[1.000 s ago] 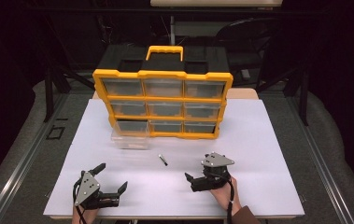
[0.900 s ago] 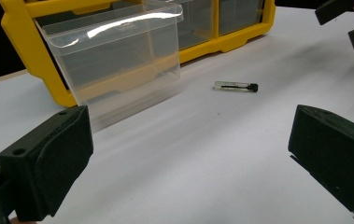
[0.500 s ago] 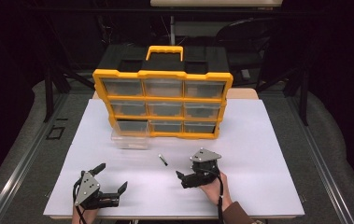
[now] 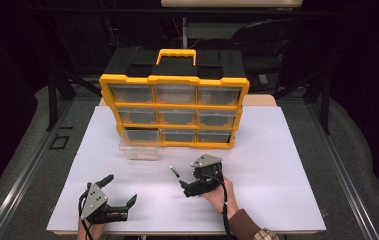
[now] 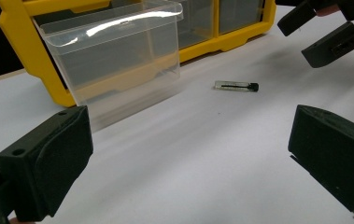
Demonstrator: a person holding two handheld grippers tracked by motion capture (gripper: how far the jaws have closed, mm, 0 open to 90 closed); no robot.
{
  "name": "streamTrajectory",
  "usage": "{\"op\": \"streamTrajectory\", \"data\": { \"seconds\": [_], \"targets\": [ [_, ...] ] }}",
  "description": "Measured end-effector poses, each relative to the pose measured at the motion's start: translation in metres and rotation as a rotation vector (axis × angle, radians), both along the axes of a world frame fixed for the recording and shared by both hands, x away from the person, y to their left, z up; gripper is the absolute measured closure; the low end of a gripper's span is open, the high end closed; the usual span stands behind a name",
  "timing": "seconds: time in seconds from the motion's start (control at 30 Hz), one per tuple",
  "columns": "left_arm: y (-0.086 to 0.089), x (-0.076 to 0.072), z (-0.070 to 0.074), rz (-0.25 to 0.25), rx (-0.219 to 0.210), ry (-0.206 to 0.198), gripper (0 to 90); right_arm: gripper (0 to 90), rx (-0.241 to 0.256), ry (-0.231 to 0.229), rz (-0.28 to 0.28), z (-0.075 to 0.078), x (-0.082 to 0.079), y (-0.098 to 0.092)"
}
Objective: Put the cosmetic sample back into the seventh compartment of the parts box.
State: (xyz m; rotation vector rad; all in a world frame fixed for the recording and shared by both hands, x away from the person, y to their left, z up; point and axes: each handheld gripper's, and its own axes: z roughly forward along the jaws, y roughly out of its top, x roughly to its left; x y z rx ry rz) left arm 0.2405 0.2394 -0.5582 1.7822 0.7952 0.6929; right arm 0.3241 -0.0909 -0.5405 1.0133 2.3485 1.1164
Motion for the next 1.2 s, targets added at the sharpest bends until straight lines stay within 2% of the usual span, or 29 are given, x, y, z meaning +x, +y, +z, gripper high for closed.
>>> {"op": "streamTrajectory", "data": {
  "seconds": [0.3,0.47,0.73,0.77,0.87,0.9,1.03,1.1,1.13,1.2],
  "targets": [
    [-0.001,0.000,0.000,-0.002,0.001,-0.002,0.0,0.5,-0.018,0.002,-0.003,0.003,0.007,0.012],
    [0.000,0.000,0.000,-0.001,0.000,0.002,0.0,7.4,-0.020,-0.004,-0.002,0.005,0.010,0.019],
    [-0.001,0.000,0.000,-0.003,-0.001,0.003,0.0,27.0,-0.044,0.005,0.010,0.002,0.017,0.035],
    [0.000,0.000,0.000,-0.002,0.000,0.003,0.0,27.0,-0.044,0.005,0.010,0.002,0.017,0.035],
    [0.000,0.000,0.000,-0.002,0.000,0.002,0.0,37.4,-0.052,0.016,0.006,0.000,0.020,0.041],
    [0.000,0.000,0.000,-0.003,-0.001,0.002,0.0,44.1,-0.059,0.022,-0.003,-0.001,0.022,0.044],
    [-0.001,0.000,0.000,-0.004,0.001,0.002,0.0,53.1,-0.072,0.039,0.003,-0.004,0.024,0.050],
    [0.000,0.000,0.000,-0.004,0.003,0.003,0.0,54.7,-0.075,0.043,0.003,-0.005,0.025,0.051],
    [0.000,0.000,0.000,-0.004,0.002,0.003,0.0,60.1,-0.084,0.049,0.001,-0.006,0.027,0.053],
    [0.000,0.000,0.000,-0.004,0.002,0.003,0.0,63.7,-0.085,0.056,-0.007,-0.008,0.028,0.055]
  ]
}}
